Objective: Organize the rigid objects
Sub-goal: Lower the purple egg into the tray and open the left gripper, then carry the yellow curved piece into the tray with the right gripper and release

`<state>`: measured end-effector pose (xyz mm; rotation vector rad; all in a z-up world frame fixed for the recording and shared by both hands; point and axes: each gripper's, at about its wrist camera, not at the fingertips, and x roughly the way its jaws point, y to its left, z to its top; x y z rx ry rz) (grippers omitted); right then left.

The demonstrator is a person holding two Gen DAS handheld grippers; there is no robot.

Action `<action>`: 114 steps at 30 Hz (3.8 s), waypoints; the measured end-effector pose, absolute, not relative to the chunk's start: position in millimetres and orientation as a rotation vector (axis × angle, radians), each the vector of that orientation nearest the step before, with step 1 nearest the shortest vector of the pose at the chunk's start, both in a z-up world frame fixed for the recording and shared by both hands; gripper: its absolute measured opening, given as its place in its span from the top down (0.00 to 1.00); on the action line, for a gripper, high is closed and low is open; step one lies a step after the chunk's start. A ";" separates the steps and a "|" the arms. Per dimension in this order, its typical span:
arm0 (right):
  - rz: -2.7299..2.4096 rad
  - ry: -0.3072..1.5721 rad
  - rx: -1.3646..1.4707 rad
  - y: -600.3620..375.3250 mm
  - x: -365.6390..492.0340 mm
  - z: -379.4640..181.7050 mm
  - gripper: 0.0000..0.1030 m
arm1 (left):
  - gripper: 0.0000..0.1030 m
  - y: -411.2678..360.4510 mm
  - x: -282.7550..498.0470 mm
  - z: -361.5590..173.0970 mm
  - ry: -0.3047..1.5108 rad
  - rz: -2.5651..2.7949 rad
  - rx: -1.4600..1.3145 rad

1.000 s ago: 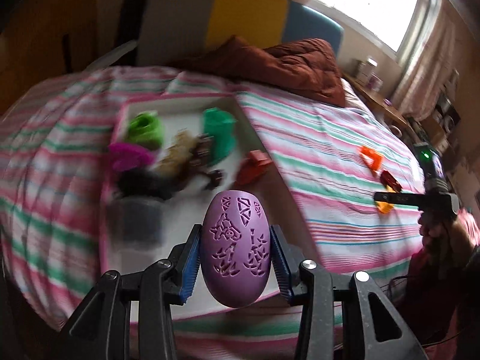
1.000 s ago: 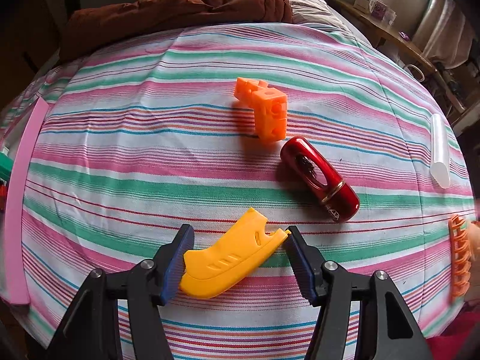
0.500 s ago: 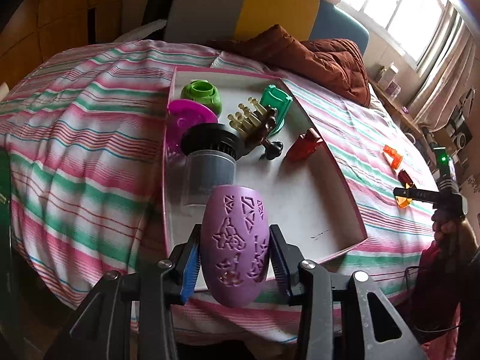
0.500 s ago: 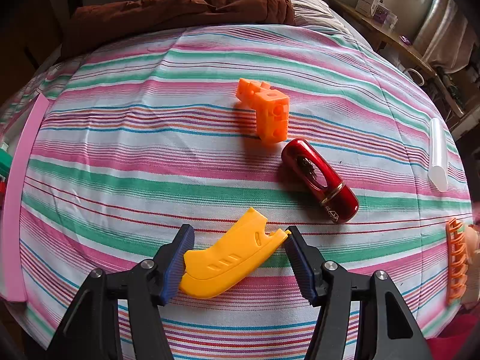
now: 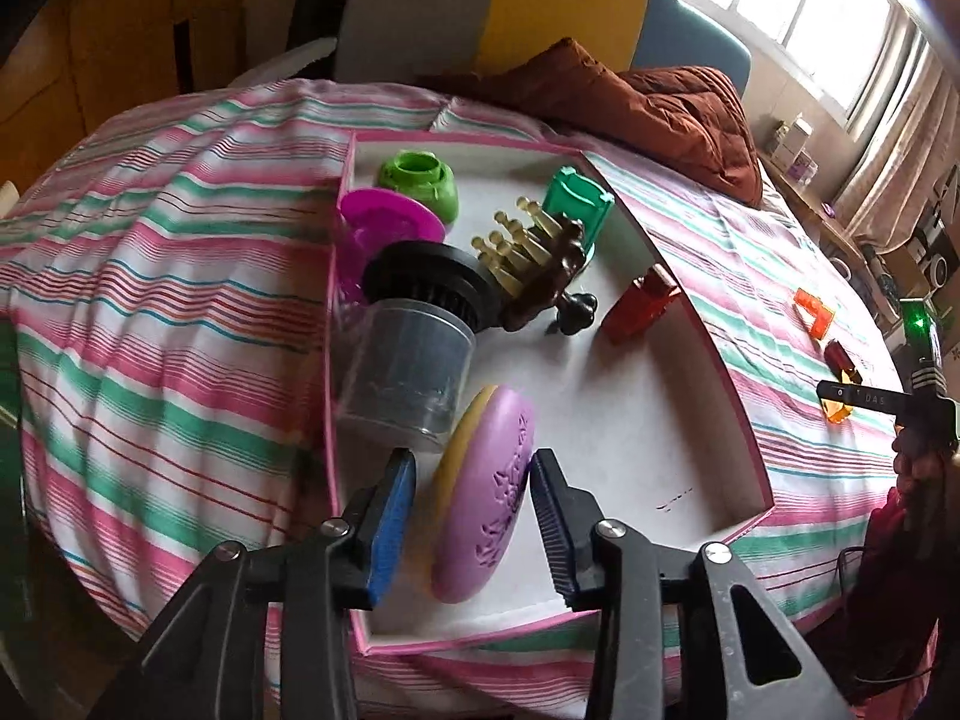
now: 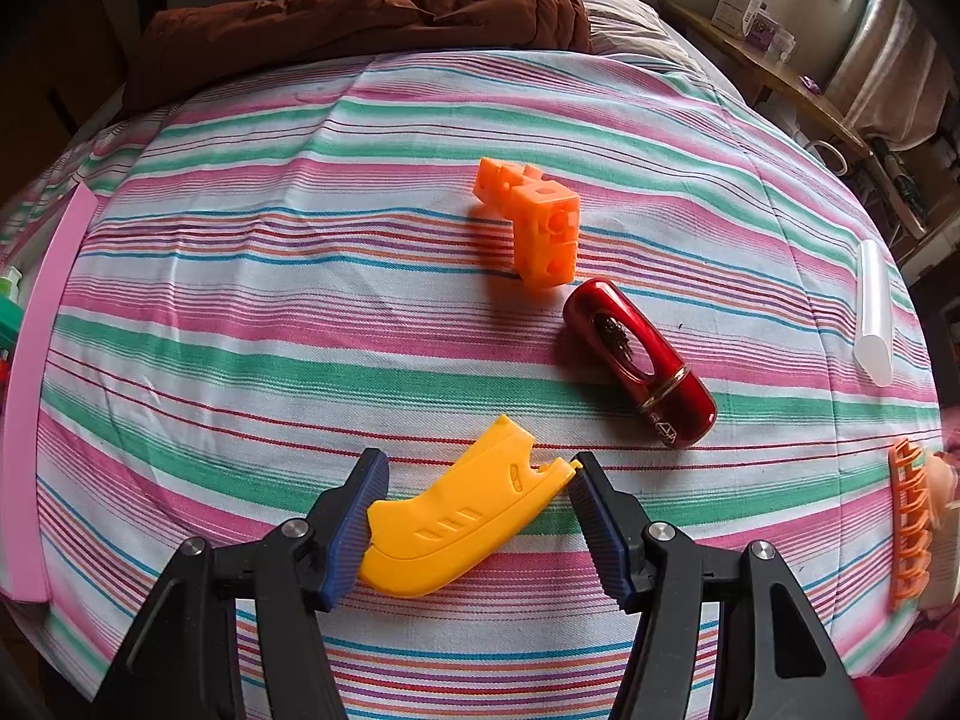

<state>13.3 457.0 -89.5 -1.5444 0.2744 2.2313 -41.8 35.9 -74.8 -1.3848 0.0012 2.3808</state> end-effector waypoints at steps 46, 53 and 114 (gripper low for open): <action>2.423 0.089 -1.621 383.6 6.4 -77.9 0.40 | 0.61 56.9 -17.5 -31.5 0.168 2.522 -1.178; 2.631 0.107 -1.556 319.3 -1.6 -43.4 0.40 | 0.61 45.7 -18.6 -33.2 0.135 2.538 -1.187; 2.929 0.134 -1.731 169.0 -25.7 -60.6 0.33 | 0.61 -4.9 -28.0 -49.6 0.024 2.628 -1.279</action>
